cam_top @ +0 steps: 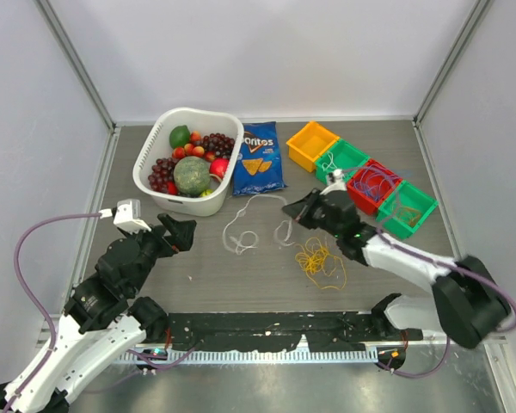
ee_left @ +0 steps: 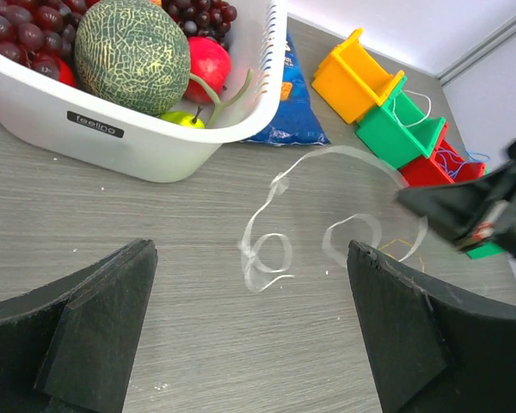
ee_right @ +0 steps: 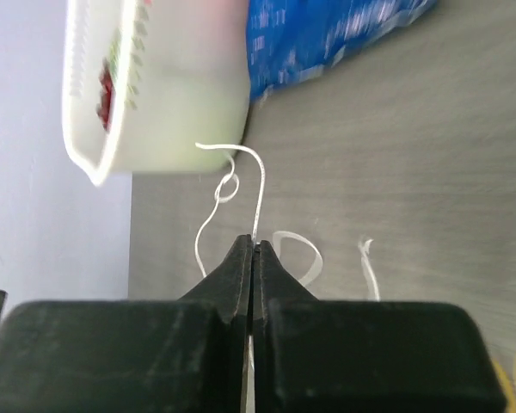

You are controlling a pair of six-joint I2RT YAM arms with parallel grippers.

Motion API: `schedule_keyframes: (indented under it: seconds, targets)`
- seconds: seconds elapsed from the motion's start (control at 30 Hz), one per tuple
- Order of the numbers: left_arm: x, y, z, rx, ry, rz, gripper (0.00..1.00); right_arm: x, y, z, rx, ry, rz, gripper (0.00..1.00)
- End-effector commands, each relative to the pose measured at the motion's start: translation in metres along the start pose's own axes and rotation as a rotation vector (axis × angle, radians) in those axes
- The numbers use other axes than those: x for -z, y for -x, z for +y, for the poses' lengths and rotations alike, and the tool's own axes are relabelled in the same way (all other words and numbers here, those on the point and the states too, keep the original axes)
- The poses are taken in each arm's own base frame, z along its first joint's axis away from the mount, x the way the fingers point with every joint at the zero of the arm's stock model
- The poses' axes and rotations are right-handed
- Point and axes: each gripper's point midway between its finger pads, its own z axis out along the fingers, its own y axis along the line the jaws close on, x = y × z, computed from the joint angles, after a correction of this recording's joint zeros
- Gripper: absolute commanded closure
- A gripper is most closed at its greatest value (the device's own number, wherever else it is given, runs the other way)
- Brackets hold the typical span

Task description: Untangle the cables

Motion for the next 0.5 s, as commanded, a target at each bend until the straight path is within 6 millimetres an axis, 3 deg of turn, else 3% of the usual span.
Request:
schedule_keyframes:
  seconds: [0.0,0.03,0.07,0.1,0.23,0.33,0.4,0.47]
  targets:
    - [-0.001,0.020,-0.011,-0.012,-0.031,-0.058,0.04,0.045,0.066,0.001,0.205,-0.078,-0.139,0.99]
    - [-0.002,0.018,-0.012,-0.012,-0.036,-0.055,0.04,0.056,0.093,0.001,0.228,-0.114,-0.188,0.99]
    - [-0.004,0.017,-0.013,-0.016,-0.037,-0.051,0.04,0.061,0.104,-0.001,0.252,-0.141,-0.200,0.99]
    - [-0.005,0.015,-0.014,-0.021,-0.046,-0.042,0.04,0.070,0.129,-0.002,0.245,-0.171,-0.242,0.99]
    - [-0.005,0.013,-0.014,-0.034,-0.046,-0.032,0.04,0.084,0.191,-0.002,0.251,-0.232,-0.338,0.99]
    - [-0.003,0.013,-0.014,-0.034,-0.051,-0.037,0.04,0.083,0.225,-0.002,0.239,-0.249,-0.376,0.99]
    - [-0.002,0.015,-0.013,-0.035,-0.052,-0.043,0.04,0.089,0.249,0.004,0.234,-0.248,-0.422,0.99]
    - [0.000,0.016,-0.013,-0.034,-0.054,-0.050,0.04,0.100,0.277,0.024,0.236,-0.207,-0.483,0.99]
